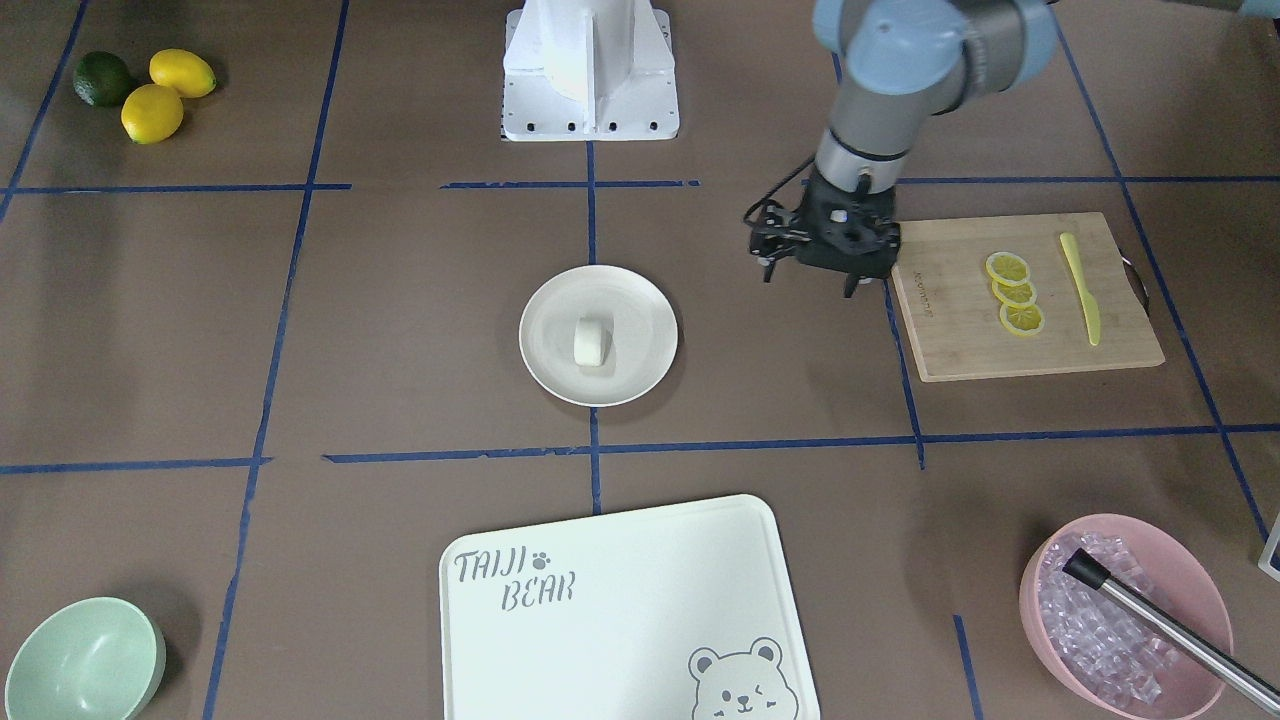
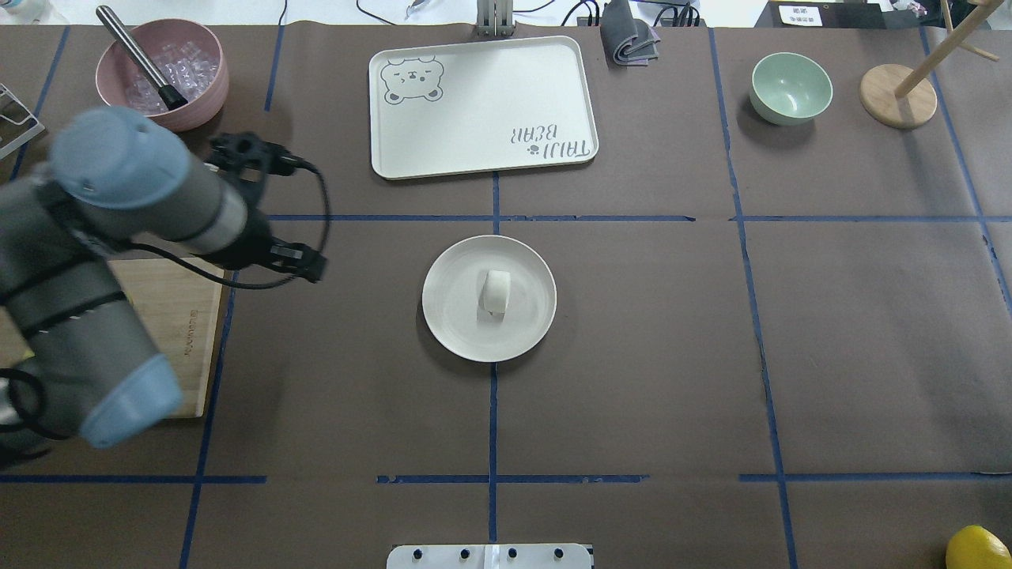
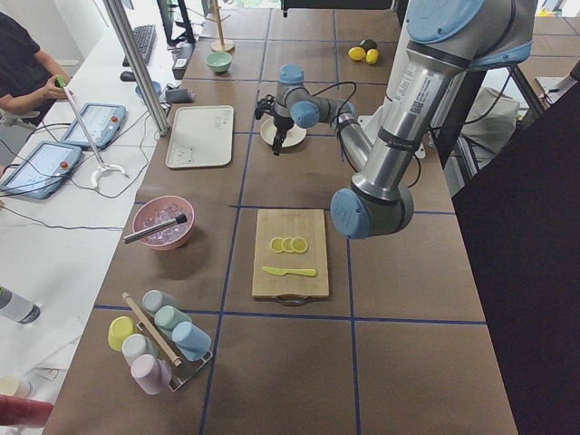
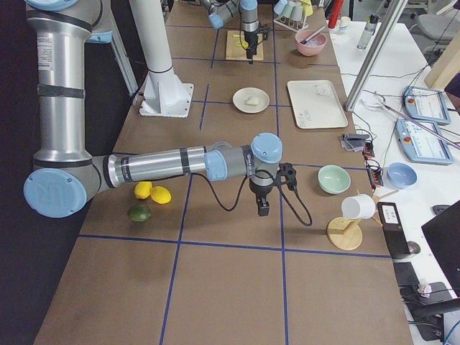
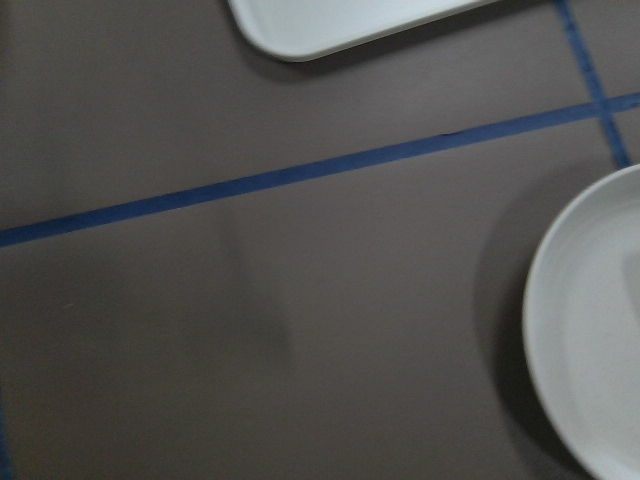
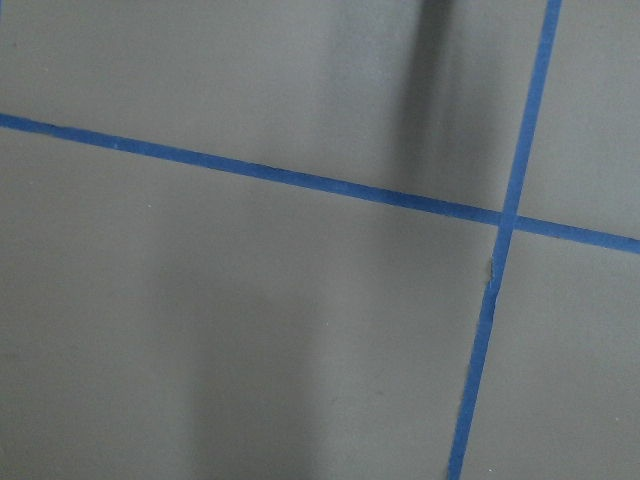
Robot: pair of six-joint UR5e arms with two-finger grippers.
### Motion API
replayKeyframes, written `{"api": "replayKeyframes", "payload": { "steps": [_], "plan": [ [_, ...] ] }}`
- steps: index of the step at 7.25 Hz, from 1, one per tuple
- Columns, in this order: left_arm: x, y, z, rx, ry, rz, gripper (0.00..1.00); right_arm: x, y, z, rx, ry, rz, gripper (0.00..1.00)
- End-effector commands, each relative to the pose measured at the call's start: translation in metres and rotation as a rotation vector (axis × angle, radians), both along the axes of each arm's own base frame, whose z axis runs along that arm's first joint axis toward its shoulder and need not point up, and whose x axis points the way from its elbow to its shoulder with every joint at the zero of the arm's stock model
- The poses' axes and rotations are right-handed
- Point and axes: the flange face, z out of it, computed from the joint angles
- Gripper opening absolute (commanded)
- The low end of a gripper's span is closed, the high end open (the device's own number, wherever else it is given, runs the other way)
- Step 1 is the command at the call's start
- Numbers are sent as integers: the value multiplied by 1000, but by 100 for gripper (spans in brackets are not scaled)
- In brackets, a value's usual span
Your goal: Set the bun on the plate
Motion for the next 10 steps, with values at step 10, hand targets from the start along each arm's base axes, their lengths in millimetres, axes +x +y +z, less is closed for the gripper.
{"api": "replayKeyframes", "payload": {
  "steps": [10],
  "plan": [
    [-415,-7,321,-141,-9,-31,99,34,32,35,-24,26,-2,100]
  ]
}}
